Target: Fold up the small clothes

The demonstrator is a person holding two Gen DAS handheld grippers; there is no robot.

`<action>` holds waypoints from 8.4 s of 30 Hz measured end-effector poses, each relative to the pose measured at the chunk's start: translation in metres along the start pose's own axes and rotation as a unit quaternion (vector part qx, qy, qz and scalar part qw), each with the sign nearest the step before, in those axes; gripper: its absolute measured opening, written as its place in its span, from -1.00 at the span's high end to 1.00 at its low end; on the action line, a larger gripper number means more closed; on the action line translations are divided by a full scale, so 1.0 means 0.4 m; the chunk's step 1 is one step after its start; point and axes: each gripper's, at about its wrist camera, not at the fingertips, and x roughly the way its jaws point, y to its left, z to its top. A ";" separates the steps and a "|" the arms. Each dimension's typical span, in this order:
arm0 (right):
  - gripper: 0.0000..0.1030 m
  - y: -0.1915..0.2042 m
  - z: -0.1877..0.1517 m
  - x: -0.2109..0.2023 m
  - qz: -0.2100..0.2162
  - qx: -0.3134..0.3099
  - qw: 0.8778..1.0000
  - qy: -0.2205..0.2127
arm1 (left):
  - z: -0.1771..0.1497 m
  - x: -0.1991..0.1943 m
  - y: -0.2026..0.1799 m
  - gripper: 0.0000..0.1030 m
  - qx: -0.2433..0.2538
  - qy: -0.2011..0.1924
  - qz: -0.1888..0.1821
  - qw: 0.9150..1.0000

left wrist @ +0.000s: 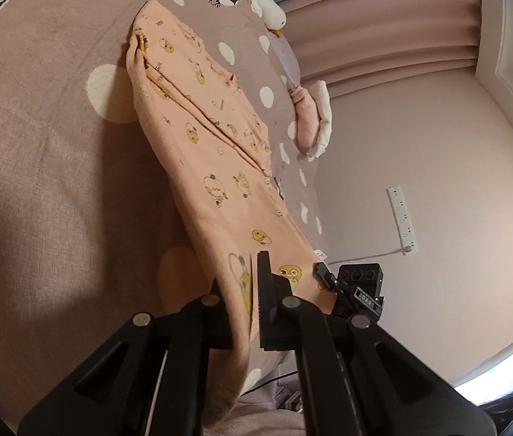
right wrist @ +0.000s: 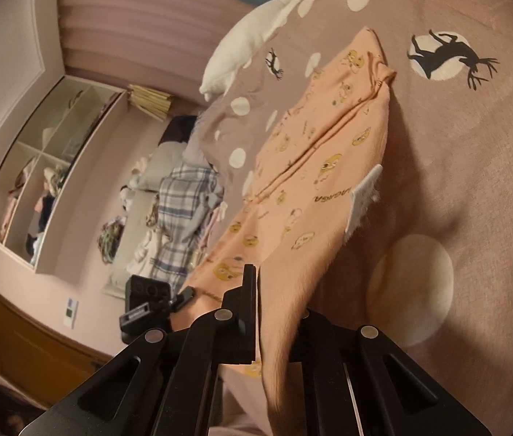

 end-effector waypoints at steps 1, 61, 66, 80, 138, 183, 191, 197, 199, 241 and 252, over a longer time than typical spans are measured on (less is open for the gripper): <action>0.84 0.005 0.002 -0.002 -0.001 -0.004 1.000 -0.001 | 0.005 -0.006 0.004 0.97 0.000 -0.002 0.000 1.000; 0.44 -0.212 0.587 0.169 -0.188 0.118 0.970 -0.094 | 0.677 0.151 0.233 0.56 -0.121 -0.120 0.176 0.970; 0.41 -0.129 0.561 0.097 -0.199 0.033 0.974 -0.101 | 0.640 0.122 0.155 0.60 -0.018 -0.085 0.232 0.969; 0.54 -0.031 0.372 0.372 -0.370 -0.255 0.885 0.123 | 0.487 0.392 0.052 0.60 0.198 0.071 0.322 0.923; 0.68 -0.093 0.399 0.205 -0.229 -0.045 0.972 0.018 | 0.493 0.186 0.131 0.82 -0.016 0.002 0.138 0.990; 0.57 -0.010 -0.007 0.035 -0.340 -0.141 0.930 0.018 | 0.005 0.112 0.012 0.51 0.207 0.023 0.370 0.905; 0.57 0.003 -0.007 -0.019 -0.363 -0.131 0.923 -0.011 | -0.023 0.081 -0.003 0.48 0.214 0.012 0.380 0.900; 0.57 0.050 0.000 -0.029 -0.345 -0.147 0.927 -0.029 | -0.017 0.078 -0.037 0.43 0.236 -0.003 0.386 0.892; 0.57 0.068 -0.005 -0.015 -0.337 -0.159 0.928 -0.024 | -0.012 0.082 -0.047 0.31 0.243 -0.006 0.385 0.891; 0.23 0.159 -0.061 0.228 -0.317 -0.258 0.908 0.095 | 0.223 0.253 -0.018 -0.08 0.266 -0.010 0.422 0.866; 0.23 0.094 0.072 0.158 -0.369 -0.199 0.908 0.008 | 0.050 0.188 -0.016 -0.08 0.302 0.009 0.428 0.852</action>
